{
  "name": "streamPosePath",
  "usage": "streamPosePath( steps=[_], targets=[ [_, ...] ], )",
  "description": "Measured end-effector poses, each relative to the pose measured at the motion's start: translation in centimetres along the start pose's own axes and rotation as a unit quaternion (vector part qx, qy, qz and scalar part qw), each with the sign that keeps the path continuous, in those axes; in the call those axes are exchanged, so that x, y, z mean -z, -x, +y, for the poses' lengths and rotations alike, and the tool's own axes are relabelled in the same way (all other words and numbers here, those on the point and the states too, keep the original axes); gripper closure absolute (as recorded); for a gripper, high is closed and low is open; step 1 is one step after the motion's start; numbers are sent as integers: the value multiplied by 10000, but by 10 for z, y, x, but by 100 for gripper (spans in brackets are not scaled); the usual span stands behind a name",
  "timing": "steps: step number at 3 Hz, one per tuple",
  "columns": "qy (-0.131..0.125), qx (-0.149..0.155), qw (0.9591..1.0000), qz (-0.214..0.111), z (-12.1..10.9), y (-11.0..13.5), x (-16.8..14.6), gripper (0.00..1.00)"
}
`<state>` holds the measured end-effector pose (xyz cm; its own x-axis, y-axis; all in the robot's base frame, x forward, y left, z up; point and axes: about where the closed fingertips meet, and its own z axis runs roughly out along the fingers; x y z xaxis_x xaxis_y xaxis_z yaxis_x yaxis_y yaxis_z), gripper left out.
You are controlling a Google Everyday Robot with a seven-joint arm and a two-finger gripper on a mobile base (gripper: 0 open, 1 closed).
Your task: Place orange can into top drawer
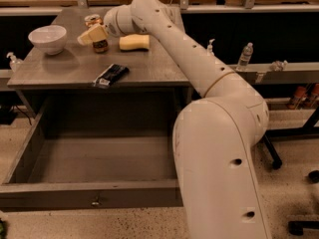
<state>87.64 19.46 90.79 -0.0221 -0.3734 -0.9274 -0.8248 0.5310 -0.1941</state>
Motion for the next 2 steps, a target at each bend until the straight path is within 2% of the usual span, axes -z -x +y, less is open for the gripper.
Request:
streamPosePath(
  steps=[1, 2],
  targets=[
    [-39, -6, 9995, -315, -2, 5, -10, 32],
    [-142, 340, 9970, -678, -12, 22, -6, 55]
  ],
)
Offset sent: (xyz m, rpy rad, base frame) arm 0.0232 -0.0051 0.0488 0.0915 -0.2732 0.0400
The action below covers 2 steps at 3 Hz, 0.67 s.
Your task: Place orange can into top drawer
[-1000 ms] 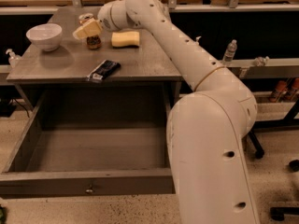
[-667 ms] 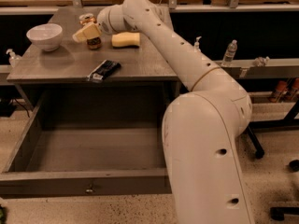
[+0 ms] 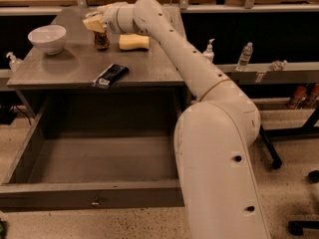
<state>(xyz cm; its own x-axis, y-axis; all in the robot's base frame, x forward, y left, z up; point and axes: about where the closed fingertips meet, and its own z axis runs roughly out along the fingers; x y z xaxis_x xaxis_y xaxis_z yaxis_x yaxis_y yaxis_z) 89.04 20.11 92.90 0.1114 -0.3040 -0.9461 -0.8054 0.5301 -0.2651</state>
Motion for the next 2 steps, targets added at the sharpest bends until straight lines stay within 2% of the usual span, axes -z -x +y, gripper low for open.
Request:
streamPosePath(
  steps=[1, 2],
  targets=[
    [59, 237, 9997, -51, -5, 6, 5, 78],
    [253, 392, 9989, 23, -11, 11, 21, 99]
  ],
)
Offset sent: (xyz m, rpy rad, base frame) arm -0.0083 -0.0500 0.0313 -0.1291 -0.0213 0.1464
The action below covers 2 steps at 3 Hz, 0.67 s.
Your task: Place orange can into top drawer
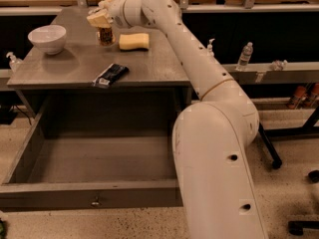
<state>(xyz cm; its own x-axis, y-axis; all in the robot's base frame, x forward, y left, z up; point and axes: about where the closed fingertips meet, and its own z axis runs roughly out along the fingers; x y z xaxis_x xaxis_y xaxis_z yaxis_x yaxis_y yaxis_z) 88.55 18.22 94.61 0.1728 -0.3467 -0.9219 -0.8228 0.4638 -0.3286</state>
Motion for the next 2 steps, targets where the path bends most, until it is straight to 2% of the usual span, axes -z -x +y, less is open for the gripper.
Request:
streamPosePath(
  steps=[1, 2],
  targets=[
    [453, 20, 9989, -77, 7, 7, 36, 100],
    [592, 14, 9973, -440, 4, 29, 102, 100]
  ],
)
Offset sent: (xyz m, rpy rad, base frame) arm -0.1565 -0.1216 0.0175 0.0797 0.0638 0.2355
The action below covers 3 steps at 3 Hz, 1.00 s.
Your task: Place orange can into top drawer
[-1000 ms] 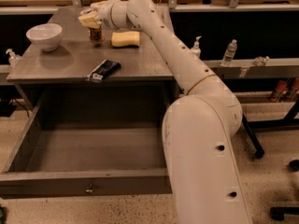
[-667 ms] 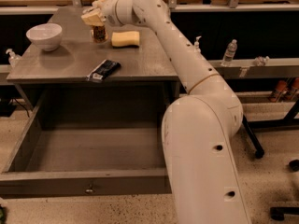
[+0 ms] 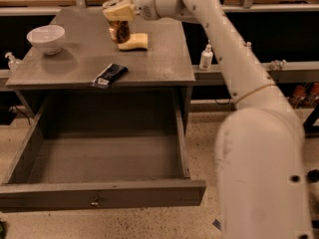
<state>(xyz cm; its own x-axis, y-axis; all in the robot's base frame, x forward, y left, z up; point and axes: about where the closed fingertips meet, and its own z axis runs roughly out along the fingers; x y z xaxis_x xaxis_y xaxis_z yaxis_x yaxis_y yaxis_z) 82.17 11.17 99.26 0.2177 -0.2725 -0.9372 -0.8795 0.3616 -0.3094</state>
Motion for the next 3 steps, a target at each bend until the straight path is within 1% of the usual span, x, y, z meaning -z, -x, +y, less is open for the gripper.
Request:
streamPosePath(
  steps=[1, 2, 3],
  targets=[
    [184, -159, 9996, 121, 20, -25, 8, 100],
    [184, -159, 9996, 121, 20, -25, 8, 100],
    [238, -327, 9990, -181, 24, -20, 10, 100]
  ],
)
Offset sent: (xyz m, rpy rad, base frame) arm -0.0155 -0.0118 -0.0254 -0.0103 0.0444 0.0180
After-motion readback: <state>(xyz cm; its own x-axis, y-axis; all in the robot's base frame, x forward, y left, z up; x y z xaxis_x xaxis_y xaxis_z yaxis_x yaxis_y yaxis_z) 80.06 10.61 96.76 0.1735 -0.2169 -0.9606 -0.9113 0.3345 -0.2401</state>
